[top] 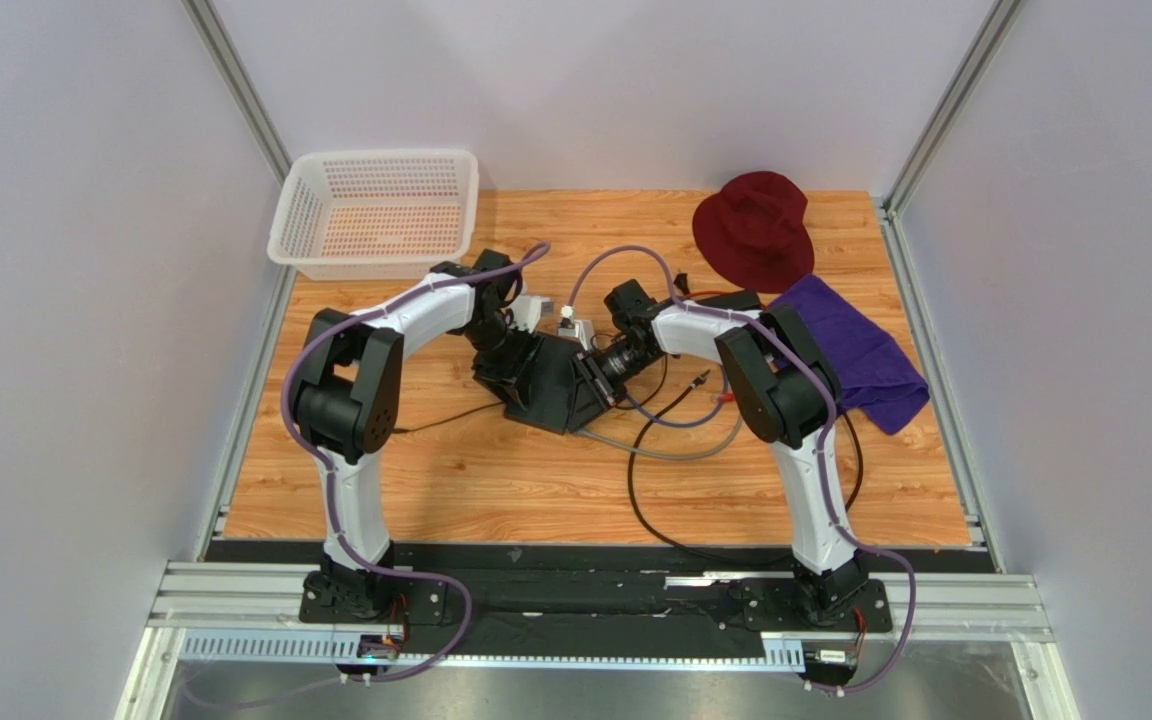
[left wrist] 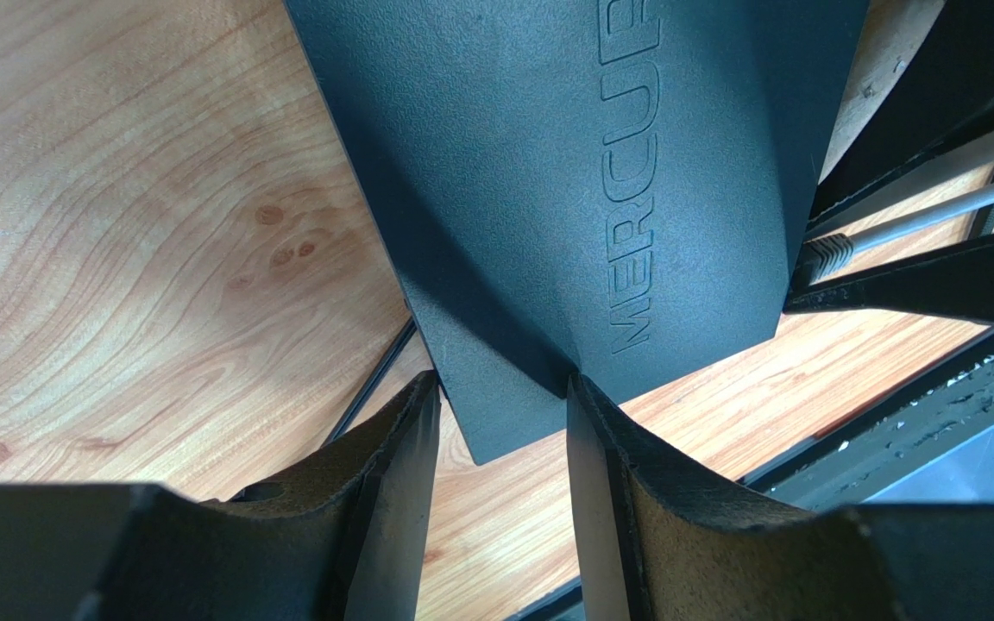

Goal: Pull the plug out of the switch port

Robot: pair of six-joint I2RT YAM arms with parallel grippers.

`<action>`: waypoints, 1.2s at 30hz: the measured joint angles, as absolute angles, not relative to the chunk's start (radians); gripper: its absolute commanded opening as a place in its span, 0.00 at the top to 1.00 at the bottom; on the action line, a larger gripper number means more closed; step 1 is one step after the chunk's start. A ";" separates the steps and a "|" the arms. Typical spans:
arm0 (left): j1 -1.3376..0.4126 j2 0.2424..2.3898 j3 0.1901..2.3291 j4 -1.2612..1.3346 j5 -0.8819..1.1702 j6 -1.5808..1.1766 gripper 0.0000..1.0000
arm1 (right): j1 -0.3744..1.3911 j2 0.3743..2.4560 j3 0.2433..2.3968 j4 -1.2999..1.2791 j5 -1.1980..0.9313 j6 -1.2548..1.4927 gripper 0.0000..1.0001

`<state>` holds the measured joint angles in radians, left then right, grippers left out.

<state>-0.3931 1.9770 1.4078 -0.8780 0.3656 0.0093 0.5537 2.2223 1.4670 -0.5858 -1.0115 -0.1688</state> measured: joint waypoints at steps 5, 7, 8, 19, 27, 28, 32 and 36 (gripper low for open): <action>-0.395 1.977 1.409 -0.879 0.363 0.009 0.52 | 0.554 2.222 1.467 -0.590 -1.016 -0.153 0.96; -0.395 1.977 1.409 -0.879 0.361 0.010 0.51 | 0.554 2.222 1.467 -0.590 -1.015 -0.151 1.00; -0.396 1.977 1.409 -0.879 0.360 0.010 0.50 | 0.554 2.222 1.467 -0.590 -1.015 -0.150 1.00; -0.398 1.938 1.398 -0.871 0.286 0.010 0.48 | 0.554 2.223 1.468 -0.596 -1.008 -0.152 1.00; -0.396 1.724 1.285 -0.800 0.362 -0.030 0.88 | 0.555 2.245 1.509 -0.659 -1.012 -0.197 1.00; -0.397 1.725 1.285 -0.786 0.378 -0.039 0.90 | 0.555 2.249 1.515 -0.667 -1.013 -0.202 1.00; -0.399 1.782 1.275 -0.750 0.414 -0.074 0.96 | 0.555 2.257 1.533 -0.695 -1.016 -0.228 1.00; -0.404 1.868 1.277 -0.736 0.424 -0.100 0.98 | 0.556 2.273 1.563 -0.736 -1.017 -0.256 1.00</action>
